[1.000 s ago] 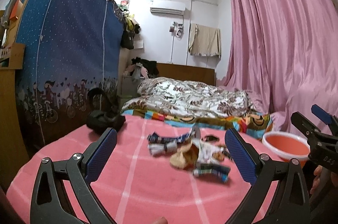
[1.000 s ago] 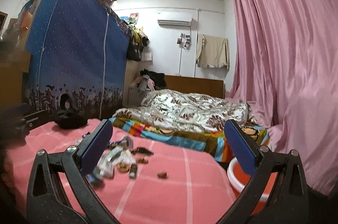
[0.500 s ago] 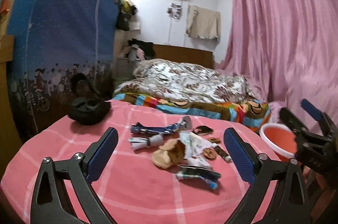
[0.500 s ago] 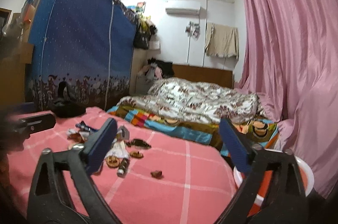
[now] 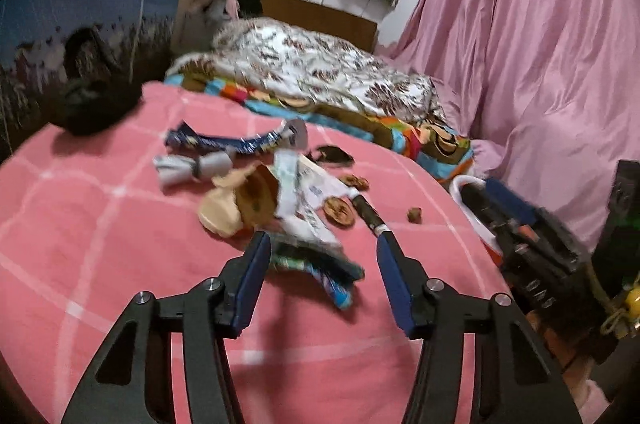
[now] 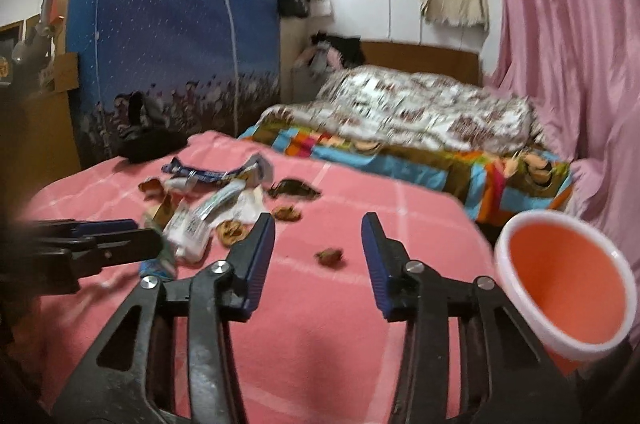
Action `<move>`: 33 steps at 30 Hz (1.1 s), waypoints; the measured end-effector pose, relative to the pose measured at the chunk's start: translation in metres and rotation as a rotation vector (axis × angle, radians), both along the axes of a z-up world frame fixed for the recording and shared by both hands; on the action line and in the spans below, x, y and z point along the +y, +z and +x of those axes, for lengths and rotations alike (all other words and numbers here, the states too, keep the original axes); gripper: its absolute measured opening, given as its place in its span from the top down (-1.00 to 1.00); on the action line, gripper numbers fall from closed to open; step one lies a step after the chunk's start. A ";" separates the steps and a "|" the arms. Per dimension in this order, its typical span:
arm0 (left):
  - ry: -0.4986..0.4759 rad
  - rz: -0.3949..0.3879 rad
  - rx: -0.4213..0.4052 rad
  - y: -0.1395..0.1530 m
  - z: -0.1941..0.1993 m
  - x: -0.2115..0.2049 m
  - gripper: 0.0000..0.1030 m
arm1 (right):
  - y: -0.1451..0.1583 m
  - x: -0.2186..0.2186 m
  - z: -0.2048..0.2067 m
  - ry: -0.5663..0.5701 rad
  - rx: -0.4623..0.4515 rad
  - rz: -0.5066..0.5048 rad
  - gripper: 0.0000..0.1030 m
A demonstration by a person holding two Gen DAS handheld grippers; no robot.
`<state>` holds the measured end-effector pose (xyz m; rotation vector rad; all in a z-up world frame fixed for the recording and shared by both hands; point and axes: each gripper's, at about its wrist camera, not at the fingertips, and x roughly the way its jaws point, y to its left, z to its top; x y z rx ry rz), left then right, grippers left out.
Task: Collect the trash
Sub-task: 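Grasp the green card box with the left gripper while the right gripper grasps the dark stick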
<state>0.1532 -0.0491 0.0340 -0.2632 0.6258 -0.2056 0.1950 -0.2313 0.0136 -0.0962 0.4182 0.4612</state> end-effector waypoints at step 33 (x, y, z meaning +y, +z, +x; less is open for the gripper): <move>-0.007 -0.090 0.122 -0.011 -0.010 0.022 0.86 | -0.029 0.047 0.039 0.132 0.291 -0.008 0.53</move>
